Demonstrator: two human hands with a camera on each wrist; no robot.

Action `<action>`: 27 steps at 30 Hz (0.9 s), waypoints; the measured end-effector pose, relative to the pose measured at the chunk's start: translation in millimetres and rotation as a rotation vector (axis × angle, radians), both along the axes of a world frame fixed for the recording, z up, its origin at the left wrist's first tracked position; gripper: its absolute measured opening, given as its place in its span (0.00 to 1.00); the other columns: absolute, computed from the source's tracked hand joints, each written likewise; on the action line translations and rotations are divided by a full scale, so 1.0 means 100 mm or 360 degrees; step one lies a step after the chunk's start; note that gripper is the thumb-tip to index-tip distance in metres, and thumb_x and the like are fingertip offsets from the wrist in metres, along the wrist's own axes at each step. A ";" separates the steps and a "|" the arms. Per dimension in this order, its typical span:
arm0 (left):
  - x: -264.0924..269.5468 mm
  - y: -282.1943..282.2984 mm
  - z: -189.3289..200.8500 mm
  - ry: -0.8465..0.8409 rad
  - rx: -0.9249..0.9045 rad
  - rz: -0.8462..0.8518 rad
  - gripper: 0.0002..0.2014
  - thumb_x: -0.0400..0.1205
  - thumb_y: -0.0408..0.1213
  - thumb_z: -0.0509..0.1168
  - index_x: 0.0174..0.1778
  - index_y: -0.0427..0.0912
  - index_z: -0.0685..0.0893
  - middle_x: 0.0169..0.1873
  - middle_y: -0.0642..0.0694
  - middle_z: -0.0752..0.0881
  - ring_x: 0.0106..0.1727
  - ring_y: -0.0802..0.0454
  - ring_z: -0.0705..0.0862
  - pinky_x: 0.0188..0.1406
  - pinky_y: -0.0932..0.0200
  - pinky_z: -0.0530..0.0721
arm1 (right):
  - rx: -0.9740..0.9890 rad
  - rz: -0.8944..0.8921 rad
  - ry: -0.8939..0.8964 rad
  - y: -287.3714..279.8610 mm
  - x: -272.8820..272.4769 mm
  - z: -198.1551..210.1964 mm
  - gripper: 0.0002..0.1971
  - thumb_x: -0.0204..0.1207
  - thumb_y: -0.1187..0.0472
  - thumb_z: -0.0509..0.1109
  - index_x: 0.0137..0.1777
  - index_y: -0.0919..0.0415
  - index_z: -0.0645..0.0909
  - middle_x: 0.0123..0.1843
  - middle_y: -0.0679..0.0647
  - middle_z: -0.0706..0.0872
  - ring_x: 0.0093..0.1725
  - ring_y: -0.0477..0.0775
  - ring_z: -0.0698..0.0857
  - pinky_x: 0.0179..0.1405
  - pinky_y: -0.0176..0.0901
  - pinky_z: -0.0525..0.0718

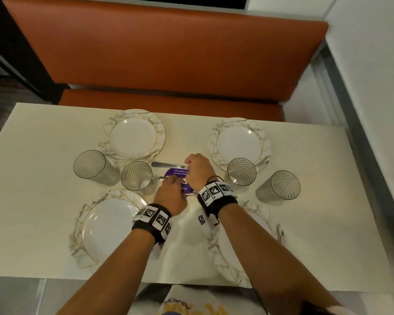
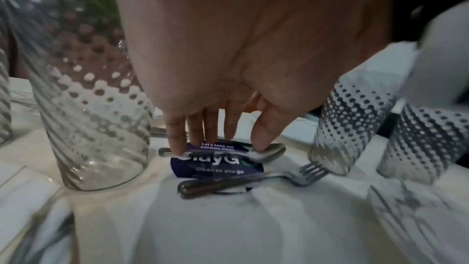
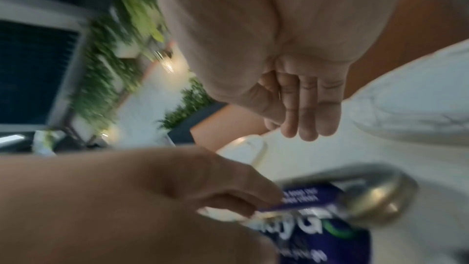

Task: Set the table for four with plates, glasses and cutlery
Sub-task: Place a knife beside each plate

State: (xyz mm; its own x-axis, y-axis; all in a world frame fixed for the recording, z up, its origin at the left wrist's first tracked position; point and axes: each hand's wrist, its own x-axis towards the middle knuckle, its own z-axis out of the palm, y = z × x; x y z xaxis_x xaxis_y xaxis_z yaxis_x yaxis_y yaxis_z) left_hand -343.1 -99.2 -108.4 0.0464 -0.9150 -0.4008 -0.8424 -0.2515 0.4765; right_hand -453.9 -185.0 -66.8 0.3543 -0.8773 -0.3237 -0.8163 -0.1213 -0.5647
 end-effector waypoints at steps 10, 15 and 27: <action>0.12 0.12 -0.19 -0.0201 -0.0041 -0.0262 0.31 0.78 0.36 0.67 0.79 0.36 0.73 0.80 0.37 0.73 0.79 0.36 0.73 0.74 0.41 0.80 | -0.0219 0.0224 0.0474 -0.28 0.06 -0.73 0.11 0.81 0.61 0.69 0.57 0.66 0.87 0.59 0.61 0.81 0.62 0.61 0.77 0.59 0.55 0.82; 0.12 0.13 -0.15 -0.0191 -0.0063 -0.0267 0.30 0.79 0.36 0.68 0.79 0.38 0.72 0.80 0.38 0.71 0.79 0.36 0.72 0.73 0.41 0.78 | -0.0279 0.0276 0.0469 -0.31 0.08 -0.74 0.05 0.77 0.68 0.72 0.50 0.69 0.86 0.55 0.62 0.83 0.58 0.62 0.79 0.55 0.53 0.81; 0.11 0.05 -0.02 0.0173 -0.0187 -0.0047 0.25 0.78 0.27 0.69 0.73 0.35 0.78 0.69 0.38 0.78 0.71 0.39 0.76 0.72 0.45 0.81 | 0.0092 0.0438 0.0857 -0.44 0.22 -0.45 0.18 0.80 0.62 0.73 0.68 0.67 0.78 0.69 0.64 0.80 0.71 0.64 0.75 0.68 0.55 0.76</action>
